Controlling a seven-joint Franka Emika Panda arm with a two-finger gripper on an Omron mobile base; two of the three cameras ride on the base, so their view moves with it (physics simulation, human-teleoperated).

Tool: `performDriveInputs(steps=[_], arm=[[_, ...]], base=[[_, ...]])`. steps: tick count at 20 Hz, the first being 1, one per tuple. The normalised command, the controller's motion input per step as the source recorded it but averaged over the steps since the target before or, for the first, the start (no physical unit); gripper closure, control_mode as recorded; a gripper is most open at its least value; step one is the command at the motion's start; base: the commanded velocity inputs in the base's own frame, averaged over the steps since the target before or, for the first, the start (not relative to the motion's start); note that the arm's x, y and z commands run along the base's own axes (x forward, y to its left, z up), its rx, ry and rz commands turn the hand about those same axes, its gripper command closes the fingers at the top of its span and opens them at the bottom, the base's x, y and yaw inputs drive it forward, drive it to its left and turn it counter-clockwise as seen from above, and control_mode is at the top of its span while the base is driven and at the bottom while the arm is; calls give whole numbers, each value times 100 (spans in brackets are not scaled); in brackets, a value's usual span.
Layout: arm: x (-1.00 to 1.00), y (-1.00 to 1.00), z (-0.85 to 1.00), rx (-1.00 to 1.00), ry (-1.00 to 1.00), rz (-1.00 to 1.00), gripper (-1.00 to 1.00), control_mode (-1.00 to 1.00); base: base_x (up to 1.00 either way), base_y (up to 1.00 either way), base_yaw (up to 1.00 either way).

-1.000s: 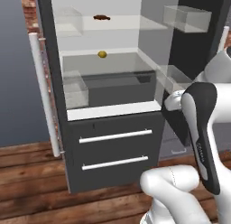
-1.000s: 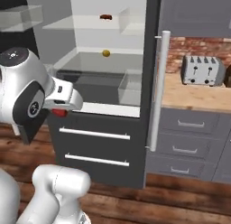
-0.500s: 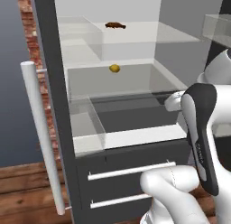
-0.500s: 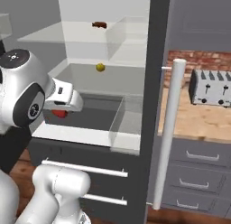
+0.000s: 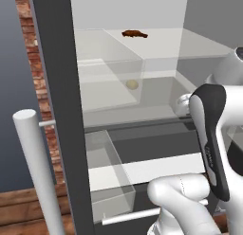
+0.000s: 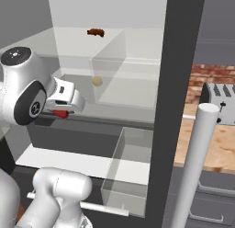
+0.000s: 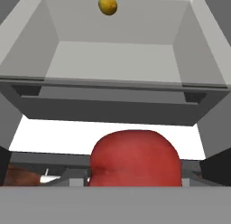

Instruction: Transport the steak and bell pepper to the fridge. Place the steak on the rack containing meat and place the bell pepper on the rack containing the vegetable, ensuring meats and vegetables are on different racks.

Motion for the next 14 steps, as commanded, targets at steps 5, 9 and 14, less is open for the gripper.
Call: performDriveInputs(steps=[5,9,14], arm=[[39,11,-10,0,0,0,100,-100],[100,21,-42,0,-6,1,100,-100],[85,10,-41,-2,-27,0,100,-100]], base=[[56,19,0],[0,0,0],[0,0,0]])
